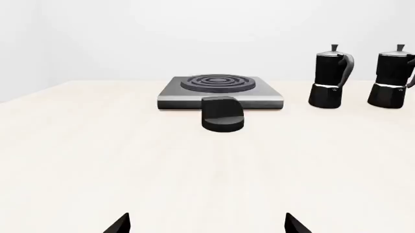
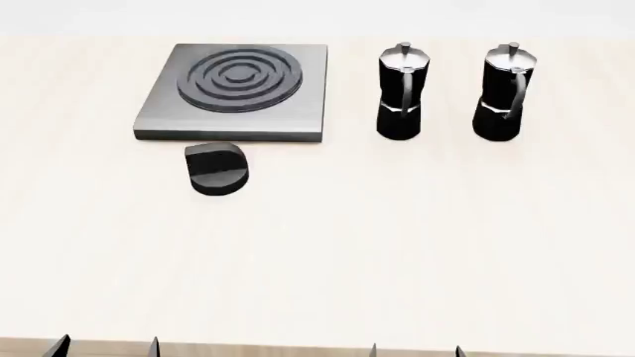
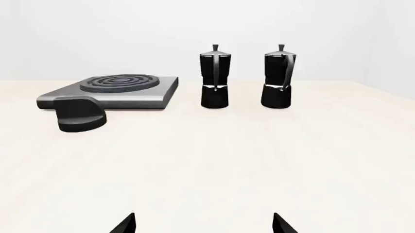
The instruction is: Turn off the stove.
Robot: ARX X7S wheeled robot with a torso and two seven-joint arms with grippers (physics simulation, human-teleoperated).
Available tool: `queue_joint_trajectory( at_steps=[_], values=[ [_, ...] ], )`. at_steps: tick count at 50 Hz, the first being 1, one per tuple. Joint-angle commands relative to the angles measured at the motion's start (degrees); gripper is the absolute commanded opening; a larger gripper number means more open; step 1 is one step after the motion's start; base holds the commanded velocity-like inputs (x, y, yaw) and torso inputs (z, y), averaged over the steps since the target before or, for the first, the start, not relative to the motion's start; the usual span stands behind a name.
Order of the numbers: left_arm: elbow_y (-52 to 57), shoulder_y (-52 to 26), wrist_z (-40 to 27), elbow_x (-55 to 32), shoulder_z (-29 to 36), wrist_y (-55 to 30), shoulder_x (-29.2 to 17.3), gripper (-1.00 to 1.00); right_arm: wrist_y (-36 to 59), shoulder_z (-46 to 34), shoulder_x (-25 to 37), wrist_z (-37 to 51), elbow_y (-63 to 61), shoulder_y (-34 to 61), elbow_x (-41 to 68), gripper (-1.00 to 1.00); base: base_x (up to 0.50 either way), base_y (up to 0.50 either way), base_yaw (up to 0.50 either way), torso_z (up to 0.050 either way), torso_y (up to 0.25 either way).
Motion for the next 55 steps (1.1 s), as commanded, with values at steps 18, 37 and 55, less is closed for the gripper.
queue_joint_trajectory(
  at_steps=[18, 37, 55],
  values=[
    [0.3, 0.3, -4.2, -2.0, 4.2, 1.1, -3.4, 1.0, 1.3, -4.1, 3.1, 4.3, -1.5, -0.1, 3.5, 1.0, 0.0, 0.0, 0.0, 0.0, 0.0],
    [4.4, -0.3, -4.9, -3.0, 2.7, 0.9, -3.4, 1.0, 5.4, -5.0, 3.8, 5.1, -11.7, -2.0, 1.0, 1.0, 0.0, 0.0, 0.0, 0.0, 0.0],
    [19.4, 1.6, -5.4, -8.5, 2.5, -5.7, -6.1, 1.0, 13.5, -8.4, 6.8, 8.4, -31.0, -4.0, -5.9, 1.0, 0.0, 0.0, 0.0, 0.0, 0.0]
  ],
)
